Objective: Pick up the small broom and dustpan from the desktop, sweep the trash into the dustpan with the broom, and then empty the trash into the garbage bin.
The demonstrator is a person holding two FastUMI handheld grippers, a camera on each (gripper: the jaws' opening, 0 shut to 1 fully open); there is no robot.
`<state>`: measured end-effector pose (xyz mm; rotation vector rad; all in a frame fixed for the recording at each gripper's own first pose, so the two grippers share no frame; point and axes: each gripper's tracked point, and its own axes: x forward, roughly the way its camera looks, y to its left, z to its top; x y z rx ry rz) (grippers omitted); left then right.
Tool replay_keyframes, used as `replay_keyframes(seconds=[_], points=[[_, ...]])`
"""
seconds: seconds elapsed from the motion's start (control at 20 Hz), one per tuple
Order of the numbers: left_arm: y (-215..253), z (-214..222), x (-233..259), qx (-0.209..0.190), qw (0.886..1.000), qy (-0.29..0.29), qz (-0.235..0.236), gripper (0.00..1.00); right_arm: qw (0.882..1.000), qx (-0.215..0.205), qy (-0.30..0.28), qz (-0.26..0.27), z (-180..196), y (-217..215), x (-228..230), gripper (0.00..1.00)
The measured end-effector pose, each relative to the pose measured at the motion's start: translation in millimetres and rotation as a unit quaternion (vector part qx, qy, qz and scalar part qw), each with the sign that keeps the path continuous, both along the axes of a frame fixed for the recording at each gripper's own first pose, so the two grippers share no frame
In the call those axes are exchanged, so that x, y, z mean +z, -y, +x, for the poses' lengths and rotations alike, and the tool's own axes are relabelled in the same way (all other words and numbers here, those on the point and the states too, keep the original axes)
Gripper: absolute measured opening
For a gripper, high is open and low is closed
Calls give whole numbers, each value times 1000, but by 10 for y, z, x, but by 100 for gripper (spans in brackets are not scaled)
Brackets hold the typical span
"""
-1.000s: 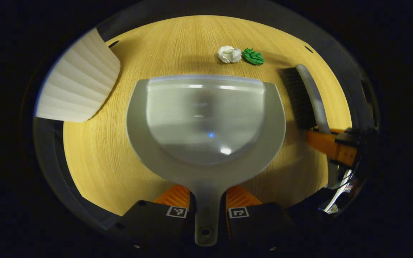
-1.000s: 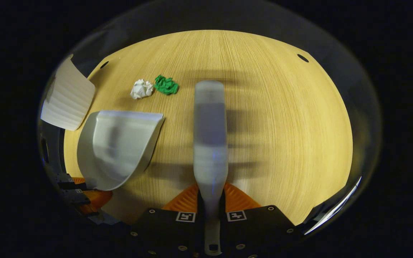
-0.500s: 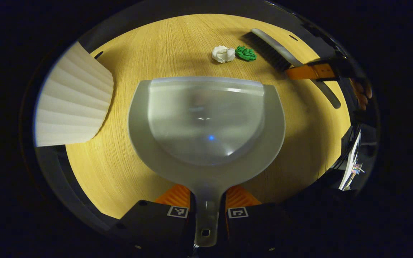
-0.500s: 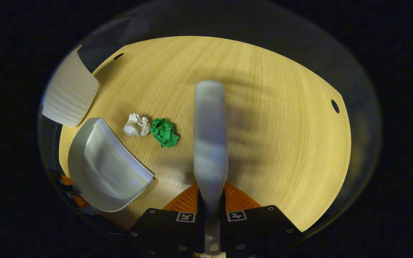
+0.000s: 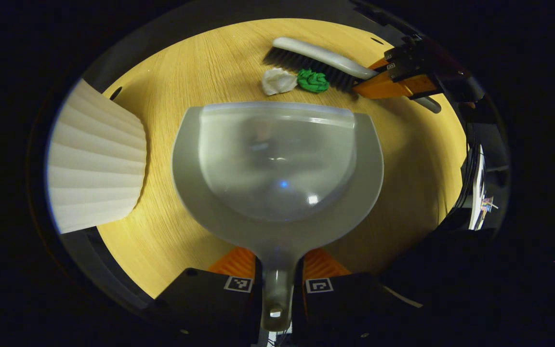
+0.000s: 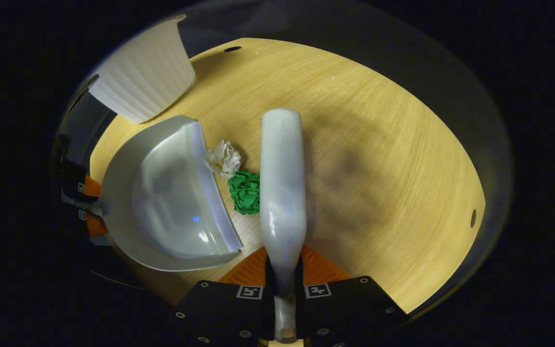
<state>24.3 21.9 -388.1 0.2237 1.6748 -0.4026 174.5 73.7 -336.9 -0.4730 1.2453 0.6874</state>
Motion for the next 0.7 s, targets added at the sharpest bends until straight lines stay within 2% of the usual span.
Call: replay_keyframes(seconds=[0.25, 0.4, 0.5, 0.7], points=[[-9, 13, -6, -13, 1000, 0, -8, 26, 994, 82, -53, 42, 88, -96, 229, 17], [21, -2, -1, -7, 1000, 2, -10, 25, 990, 106, -70, 55, 325, -18, 363, 17], [31, -8, 4, 0, 1000, 4, -13, 25, 992, 90, -68, 60, 458, 110, 487, 17], [106, -60, 6, 37, 999, 16, -25, 25, 994, -14, -50, 92, 954, 726, 798, 17]])
